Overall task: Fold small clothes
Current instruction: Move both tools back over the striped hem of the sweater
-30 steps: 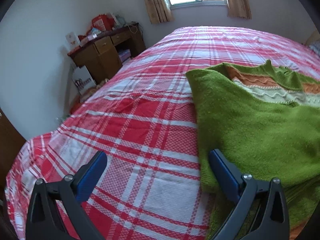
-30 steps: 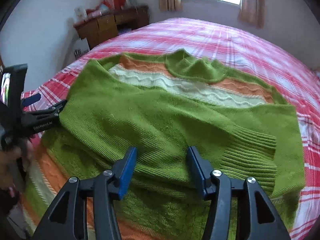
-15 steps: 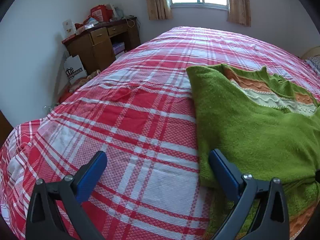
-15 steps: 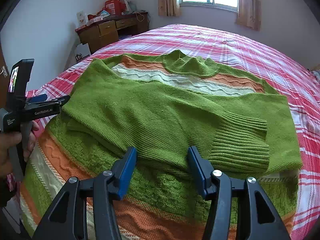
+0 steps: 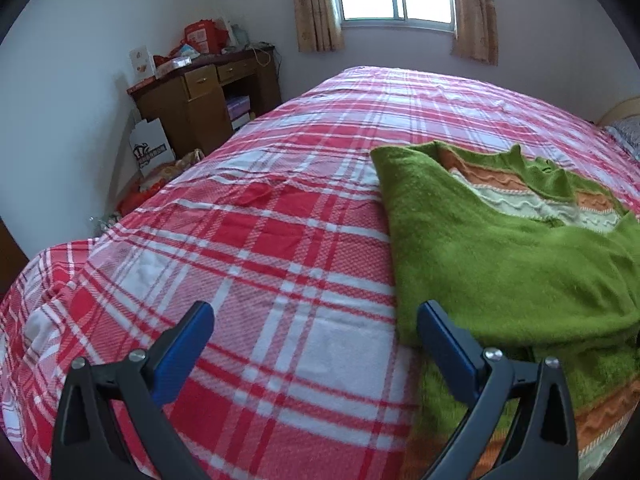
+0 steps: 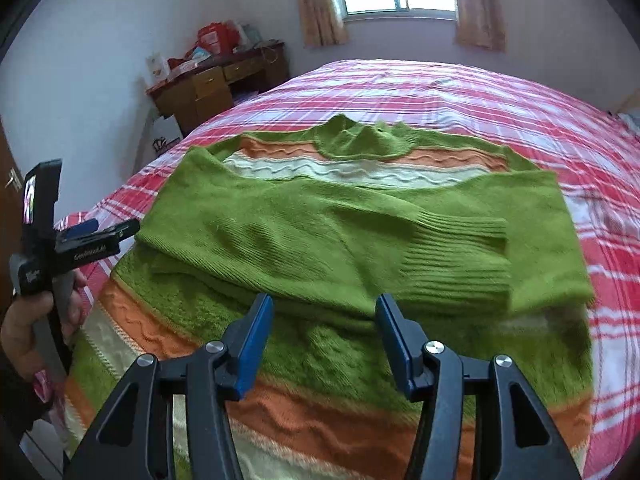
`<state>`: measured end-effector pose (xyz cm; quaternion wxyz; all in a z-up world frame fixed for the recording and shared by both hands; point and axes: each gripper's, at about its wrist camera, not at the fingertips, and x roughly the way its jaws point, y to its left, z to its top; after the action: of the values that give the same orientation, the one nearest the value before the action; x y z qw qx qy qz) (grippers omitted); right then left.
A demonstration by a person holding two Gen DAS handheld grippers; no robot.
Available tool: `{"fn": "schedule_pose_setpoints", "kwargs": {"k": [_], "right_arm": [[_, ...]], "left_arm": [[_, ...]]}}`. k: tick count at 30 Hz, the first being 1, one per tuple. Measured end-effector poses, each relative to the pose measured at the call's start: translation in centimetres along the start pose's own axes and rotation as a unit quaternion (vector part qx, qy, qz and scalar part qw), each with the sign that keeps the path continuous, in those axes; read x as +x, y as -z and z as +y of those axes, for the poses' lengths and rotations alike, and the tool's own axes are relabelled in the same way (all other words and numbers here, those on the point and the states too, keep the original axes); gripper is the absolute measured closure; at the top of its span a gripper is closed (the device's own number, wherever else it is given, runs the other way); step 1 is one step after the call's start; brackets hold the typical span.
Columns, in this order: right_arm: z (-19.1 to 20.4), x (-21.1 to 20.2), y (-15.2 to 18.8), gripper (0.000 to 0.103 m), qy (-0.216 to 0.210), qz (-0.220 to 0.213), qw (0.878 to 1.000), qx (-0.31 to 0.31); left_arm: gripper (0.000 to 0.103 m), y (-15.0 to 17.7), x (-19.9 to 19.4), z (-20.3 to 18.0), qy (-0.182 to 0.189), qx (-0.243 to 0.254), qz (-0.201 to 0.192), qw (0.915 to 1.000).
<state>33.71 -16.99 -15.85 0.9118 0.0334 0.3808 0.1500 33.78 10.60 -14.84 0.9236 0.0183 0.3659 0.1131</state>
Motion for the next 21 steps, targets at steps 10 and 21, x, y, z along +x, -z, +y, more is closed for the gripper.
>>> {"fn": "schedule_pose_setpoints", "kwargs": {"k": [10, 21], "right_arm": [[-0.2, -1.2, 1.5, 0.048, 0.018, 0.026, 0.999, 0.009], [0.9, -5.8, 5.2, 0.047, 0.007, 0.032, 0.999, -0.001]], "left_arm": [[0.000, 1.3, -3.1, -0.7, 0.028, 0.010, -0.002, 0.9996], [0.000, 5.5, -8.1, -0.9, 0.062, 0.033, 0.006, 0.9975]]}}
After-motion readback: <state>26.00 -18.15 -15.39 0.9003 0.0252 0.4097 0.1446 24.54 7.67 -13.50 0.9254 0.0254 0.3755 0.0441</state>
